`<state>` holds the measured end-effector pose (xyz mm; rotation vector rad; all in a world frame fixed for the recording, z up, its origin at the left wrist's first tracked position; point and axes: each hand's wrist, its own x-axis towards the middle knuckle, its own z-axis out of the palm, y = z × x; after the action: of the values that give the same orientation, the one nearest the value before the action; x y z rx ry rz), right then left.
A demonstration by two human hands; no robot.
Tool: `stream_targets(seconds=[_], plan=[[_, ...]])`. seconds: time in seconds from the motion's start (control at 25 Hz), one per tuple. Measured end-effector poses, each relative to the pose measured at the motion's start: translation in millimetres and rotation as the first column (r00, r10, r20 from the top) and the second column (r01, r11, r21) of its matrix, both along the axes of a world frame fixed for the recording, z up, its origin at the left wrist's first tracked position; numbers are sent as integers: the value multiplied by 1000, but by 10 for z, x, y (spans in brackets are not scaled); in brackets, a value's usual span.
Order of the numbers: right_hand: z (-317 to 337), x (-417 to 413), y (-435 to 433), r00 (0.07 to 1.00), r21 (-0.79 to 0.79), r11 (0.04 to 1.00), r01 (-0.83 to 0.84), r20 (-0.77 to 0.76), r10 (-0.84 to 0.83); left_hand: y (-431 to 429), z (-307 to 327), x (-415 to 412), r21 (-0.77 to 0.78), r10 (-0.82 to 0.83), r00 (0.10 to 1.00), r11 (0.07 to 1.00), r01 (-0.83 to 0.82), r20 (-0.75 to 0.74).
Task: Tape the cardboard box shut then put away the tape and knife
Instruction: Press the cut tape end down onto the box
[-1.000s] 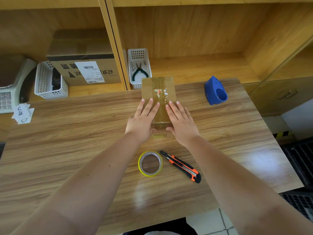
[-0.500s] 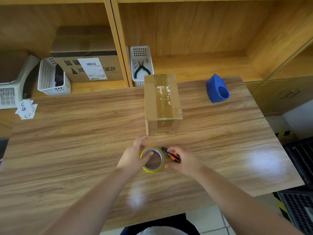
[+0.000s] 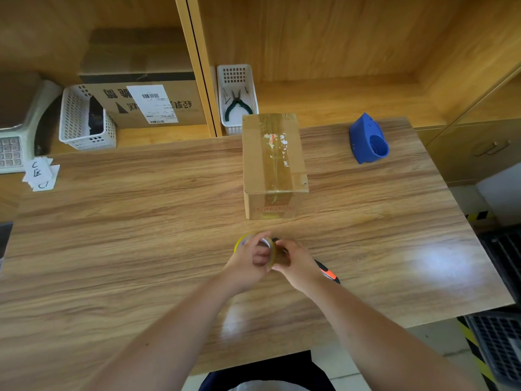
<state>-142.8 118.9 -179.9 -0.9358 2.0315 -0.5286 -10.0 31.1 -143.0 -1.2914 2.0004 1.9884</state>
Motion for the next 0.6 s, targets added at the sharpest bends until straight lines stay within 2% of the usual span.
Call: stream_targets(seconds=[0.24,0.4,0.48,0.6], plan=[[109,-104,-156,997,-139,987,76,40,-71,-126,176,-104,93,201,979,976,-197,-42],[220,-119,-256,988,-247,957,153,20,-153,-193,112,-98,130,248,964,963,-236,-91],[225,-137,-277,980,-321,933,161,-61,-190,-188,96,-105,158,258,959,958,-239,-114],[231,-169,-277,978,-359,933,29,-184,-101,-205,102,-116,138,244,963,964,-228,-114]])
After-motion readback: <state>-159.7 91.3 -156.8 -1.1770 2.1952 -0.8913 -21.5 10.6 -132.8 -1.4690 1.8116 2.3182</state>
